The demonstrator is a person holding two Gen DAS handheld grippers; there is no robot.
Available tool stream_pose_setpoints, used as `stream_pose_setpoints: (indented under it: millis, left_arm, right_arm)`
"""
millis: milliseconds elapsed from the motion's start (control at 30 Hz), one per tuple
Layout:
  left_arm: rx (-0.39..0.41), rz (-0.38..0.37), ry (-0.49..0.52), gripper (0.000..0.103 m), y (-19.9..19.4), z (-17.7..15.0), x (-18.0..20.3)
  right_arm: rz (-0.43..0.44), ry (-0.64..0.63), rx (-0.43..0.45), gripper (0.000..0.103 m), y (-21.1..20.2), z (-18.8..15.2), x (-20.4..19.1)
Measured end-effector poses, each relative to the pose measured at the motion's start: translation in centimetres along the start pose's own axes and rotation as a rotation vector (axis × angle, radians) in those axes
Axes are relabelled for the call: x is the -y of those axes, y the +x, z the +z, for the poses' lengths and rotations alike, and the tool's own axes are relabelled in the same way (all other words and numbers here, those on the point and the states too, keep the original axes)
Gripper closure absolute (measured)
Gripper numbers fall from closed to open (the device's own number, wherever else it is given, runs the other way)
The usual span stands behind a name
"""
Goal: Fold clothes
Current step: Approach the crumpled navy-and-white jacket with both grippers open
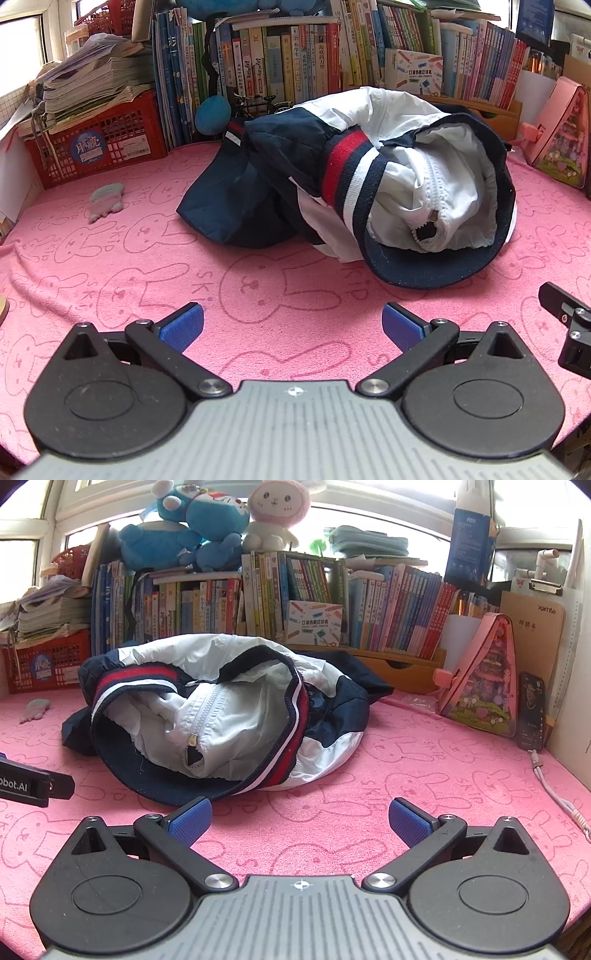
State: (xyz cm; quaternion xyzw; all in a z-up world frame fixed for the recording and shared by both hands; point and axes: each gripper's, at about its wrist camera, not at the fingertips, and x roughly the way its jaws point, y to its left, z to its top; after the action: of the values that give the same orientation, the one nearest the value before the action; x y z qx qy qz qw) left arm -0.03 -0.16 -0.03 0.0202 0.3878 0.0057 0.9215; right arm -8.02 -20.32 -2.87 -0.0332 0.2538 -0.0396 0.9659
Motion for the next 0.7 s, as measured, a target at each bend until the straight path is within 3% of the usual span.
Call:
stream_pose_setpoints:
  millis: [300, 700]
  left_arm:
    - [0.04, -0.072, -0.003, 0.0, -0.1, -1.0, 3.9]
    - [-0.023, -0.03, 0.028, 0.0, 1.3, 0.3, 6.6]
  right_arm:
    - [-0.016, -0.009, -0.011, 0.0, 0.1, -0.3, -0.4]
    - [0.046, 0.011, -0.009, 0.0, -0.4, -0.2, -0.5]
